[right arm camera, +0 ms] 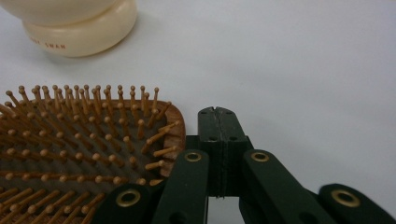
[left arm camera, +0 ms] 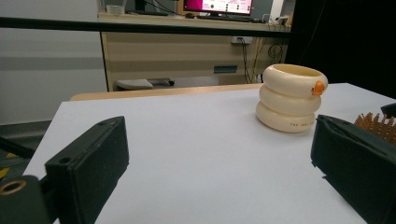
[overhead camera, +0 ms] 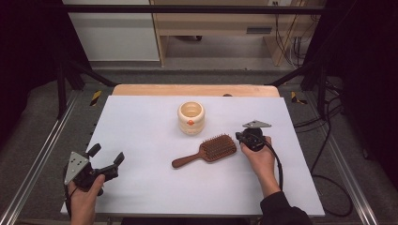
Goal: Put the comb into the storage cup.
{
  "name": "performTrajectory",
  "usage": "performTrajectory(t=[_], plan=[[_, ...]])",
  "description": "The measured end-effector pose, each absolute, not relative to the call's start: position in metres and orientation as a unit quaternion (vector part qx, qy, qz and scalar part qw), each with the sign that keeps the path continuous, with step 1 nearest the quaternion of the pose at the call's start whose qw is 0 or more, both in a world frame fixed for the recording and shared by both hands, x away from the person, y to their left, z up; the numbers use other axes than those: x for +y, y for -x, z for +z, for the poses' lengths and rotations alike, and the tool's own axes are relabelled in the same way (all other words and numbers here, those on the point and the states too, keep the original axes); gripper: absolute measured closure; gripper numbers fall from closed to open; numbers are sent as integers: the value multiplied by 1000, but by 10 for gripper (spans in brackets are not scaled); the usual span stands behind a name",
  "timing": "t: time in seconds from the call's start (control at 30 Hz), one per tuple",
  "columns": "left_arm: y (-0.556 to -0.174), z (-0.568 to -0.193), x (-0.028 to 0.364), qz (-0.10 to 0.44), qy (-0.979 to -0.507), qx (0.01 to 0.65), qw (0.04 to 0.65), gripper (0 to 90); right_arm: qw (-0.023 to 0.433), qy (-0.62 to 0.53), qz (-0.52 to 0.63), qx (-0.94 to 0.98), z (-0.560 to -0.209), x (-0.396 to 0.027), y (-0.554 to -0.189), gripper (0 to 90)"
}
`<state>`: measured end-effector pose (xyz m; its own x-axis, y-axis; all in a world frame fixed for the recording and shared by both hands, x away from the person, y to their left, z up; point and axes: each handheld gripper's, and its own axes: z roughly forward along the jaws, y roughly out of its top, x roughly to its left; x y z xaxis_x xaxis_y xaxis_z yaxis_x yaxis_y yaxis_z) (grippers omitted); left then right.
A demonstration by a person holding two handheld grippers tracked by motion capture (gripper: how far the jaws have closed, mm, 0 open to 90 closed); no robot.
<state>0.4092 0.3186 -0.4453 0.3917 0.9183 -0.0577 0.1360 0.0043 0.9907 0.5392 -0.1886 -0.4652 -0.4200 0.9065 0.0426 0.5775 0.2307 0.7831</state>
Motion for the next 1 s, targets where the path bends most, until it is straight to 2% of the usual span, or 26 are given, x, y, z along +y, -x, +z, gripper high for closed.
performTrajectory(t=[0.63, 1.0], plan=[[-410, -446, 319, 343, -617, 430, 563, 42, 191, -497, 352, 770, -478, -183, -541, 900], [-410, -447, 317, 341, -620, 430, 561, 42, 193, -492, 351, 773, -478, -180, -541, 900]])
